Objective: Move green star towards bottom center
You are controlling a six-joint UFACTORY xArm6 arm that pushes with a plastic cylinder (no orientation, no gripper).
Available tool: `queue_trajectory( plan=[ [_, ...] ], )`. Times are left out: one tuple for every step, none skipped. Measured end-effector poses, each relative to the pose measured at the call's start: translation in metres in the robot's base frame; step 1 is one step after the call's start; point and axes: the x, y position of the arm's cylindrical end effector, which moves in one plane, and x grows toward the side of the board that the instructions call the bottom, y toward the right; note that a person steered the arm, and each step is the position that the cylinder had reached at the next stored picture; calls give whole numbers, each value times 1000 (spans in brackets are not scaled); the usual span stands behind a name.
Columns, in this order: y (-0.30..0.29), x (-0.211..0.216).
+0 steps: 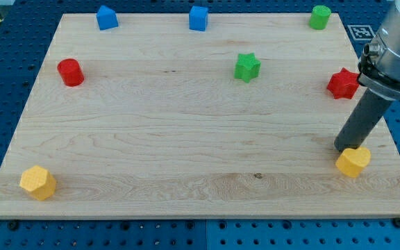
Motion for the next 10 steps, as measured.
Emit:
queue_trajectory(
  plan=[
    [0,0],
    [-9,-22],
    [-16,-60],
    [-16,-107],
    [-16,-158],
    [-20,-168],
    [-64,-177],
    [-108,-191],
    [-135,-194],
    [-141,-189]
  ],
)
